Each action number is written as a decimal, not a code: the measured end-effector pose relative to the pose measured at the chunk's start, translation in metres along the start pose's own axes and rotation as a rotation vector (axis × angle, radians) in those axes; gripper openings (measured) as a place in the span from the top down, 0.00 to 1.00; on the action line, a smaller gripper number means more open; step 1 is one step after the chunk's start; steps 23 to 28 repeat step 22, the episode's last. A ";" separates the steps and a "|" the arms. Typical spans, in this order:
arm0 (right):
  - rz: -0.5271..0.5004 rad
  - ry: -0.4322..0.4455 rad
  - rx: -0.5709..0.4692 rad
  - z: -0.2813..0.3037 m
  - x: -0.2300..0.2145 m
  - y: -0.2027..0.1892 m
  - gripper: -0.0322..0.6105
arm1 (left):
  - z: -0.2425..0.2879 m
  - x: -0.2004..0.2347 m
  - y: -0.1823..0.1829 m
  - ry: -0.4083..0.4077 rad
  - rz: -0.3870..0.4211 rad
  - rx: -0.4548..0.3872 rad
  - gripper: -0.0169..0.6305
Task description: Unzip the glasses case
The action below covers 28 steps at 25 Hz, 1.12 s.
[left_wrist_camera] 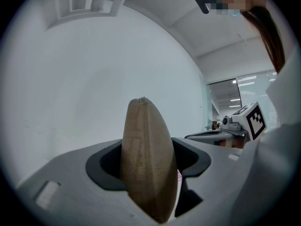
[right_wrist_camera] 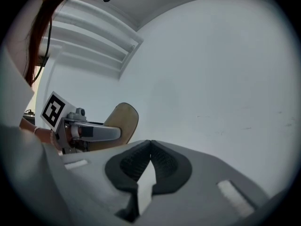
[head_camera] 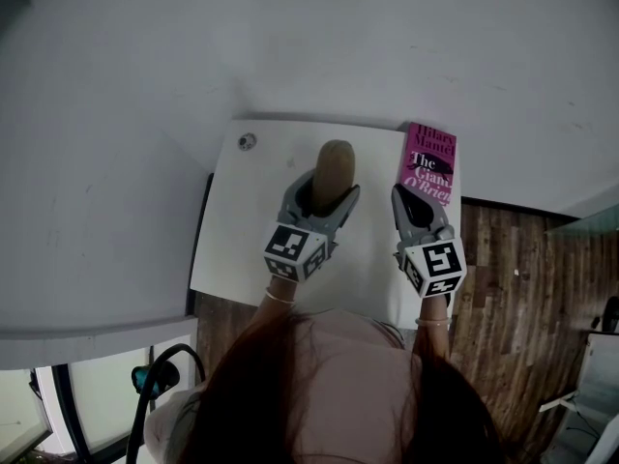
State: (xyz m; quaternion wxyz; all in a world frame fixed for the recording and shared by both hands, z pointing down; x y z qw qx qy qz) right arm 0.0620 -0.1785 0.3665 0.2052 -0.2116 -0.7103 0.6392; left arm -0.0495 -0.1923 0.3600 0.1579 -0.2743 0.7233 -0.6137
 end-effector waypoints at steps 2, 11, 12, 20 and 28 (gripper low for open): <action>0.004 0.000 -0.002 -0.001 -0.001 0.000 0.95 | -0.001 -0.001 0.000 0.004 -0.003 0.001 0.52; 0.025 0.022 0.003 0.002 -0.002 -0.002 0.95 | -0.001 0.000 -0.001 0.024 -0.009 0.009 0.52; 0.026 0.023 0.005 0.001 -0.002 -0.003 0.95 | -0.001 -0.001 -0.001 0.026 -0.011 0.009 0.52; 0.035 0.027 0.009 0.003 -0.002 -0.007 0.95 | 0.001 -0.001 0.001 0.026 -0.015 0.005 0.52; 0.037 0.031 0.009 0.006 -0.001 -0.009 0.95 | 0.002 0.001 0.001 0.024 -0.014 0.001 0.52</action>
Point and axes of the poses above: the fingertips, and each gripper's own axes: z forward along the fingers, x to its left, y out of its top, the point moved 1 cm from there along -z, backward along the fingers, and after that the axes turned 14 degrees about -x, right-handed, at the moved point
